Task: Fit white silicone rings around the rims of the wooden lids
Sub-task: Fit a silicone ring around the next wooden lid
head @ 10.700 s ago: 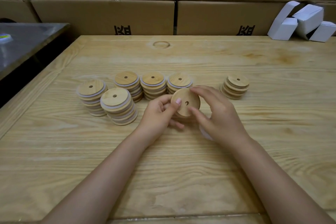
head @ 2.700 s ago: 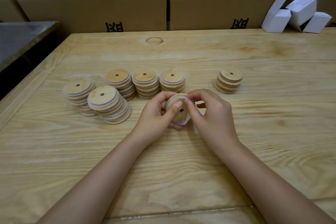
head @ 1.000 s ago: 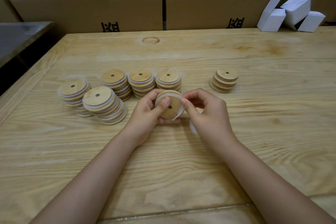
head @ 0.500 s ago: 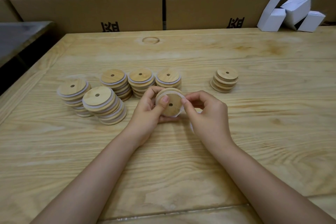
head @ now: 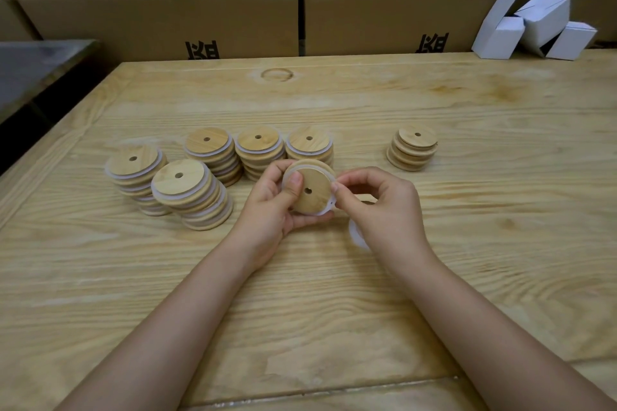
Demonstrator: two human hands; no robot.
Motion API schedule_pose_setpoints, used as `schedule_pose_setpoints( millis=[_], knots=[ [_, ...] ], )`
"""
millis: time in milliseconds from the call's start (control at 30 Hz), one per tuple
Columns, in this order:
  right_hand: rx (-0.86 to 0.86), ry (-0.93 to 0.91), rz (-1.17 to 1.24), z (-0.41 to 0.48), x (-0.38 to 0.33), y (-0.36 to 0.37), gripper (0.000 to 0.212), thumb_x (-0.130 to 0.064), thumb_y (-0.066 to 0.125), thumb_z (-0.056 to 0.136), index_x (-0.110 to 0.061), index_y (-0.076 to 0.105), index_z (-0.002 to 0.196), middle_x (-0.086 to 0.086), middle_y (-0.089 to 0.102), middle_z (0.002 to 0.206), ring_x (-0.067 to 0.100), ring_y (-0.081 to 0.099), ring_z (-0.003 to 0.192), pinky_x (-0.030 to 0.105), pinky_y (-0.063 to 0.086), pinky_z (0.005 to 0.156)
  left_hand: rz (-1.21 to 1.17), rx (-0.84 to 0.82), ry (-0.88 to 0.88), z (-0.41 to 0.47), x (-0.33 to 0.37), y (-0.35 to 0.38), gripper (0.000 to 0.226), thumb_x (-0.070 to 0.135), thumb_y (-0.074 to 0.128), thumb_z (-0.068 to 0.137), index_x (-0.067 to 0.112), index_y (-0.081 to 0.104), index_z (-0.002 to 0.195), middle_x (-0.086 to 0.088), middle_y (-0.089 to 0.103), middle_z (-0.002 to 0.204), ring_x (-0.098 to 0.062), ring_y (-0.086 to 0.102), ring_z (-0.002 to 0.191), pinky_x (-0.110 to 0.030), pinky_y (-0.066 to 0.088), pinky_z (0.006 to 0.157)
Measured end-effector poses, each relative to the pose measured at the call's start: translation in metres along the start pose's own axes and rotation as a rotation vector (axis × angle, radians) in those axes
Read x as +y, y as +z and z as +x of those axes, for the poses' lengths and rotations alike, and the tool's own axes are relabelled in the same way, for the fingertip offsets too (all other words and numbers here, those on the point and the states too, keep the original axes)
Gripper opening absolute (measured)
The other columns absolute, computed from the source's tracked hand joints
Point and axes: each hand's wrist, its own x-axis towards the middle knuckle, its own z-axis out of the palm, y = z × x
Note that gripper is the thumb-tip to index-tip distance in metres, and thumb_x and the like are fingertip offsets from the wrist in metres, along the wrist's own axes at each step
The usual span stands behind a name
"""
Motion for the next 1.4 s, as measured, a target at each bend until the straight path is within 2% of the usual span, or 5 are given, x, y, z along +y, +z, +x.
schedule_pose_setpoints(
  millis=[200,433,667,867,1400],
  knots=[
    [0.045,-0.024,-0.112,-0.005,0.004,0.006,0.008,-0.017,0.074,0.076,-0.018,0.068,0.079,-0.009,0.069,0.082,-0.002,0.063,0.072,0.008,0.045,0.062,0.002,0.034,0.013,0.001,-0.002,0.001,0.027,0.027,0.048,0.082,0.012,0.046,0.104,-0.015,0.061,0.107,-0.019,0.067,0.086,-0.031,0.057,0.064],
    [0.013,0.089,0.002,-0.003,0.005,0.007,0.016,-0.011,0.072,0.079,-0.022,0.066,0.07,-0.01,0.069,0.079,0.007,0.065,0.074,0.026,0.052,0.077,0.045,0.061,0.09,0.003,-0.004,0.0,0.022,0.028,0.048,0.081,0.02,0.047,0.101,0.005,0.067,0.09,-0.01,0.063,0.086,-0.031,0.054,0.077],
    [-0.041,0.081,0.069,-0.001,0.001,0.001,0.016,-0.015,0.075,0.077,-0.025,0.068,0.067,-0.011,0.07,0.072,0.0,0.064,0.069,0.012,0.047,0.068,0.033,0.084,0.073,0.002,0.0,-0.002,0.024,0.028,0.051,0.082,0.016,0.052,0.102,-0.001,0.068,0.094,-0.015,0.066,0.088,-0.034,0.058,0.072],
    [-0.025,0.033,0.005,-0.001,0.0,-0.002,0.012,-0.02,0.076,0.076,-0.024,0.067,0.068,-0.01,0.069,0.068,0.003,0.064,0.065,0.016,0.049,0.066,0.071,0.074,-0.007,-0.001,0.006,0.0,0.031,0.029,0.052,0.084,0.009,0.055,0.107,-0.007,0.072,0.09,-0.022,0.071,0.077,-0.03,0.056,0.058],
    [-0.143,-0.897,-0.53,0.006,0.008,-0.019,0.01,0.003,0.064,0.084,0.001,0.071,0.09,0.01,0.07,0.087,0.027,0.068,0.076,0.037,0.054,0.063,0.002,0.04,-0.291,0.0,0.016,-0.005,0.026,0.017,0.042,0.096,0.012,0.067,0.103,-0.01,0.071,0.075,-0.015,0.062,0.045,-0.017,0.045,0.035]
  ],
)
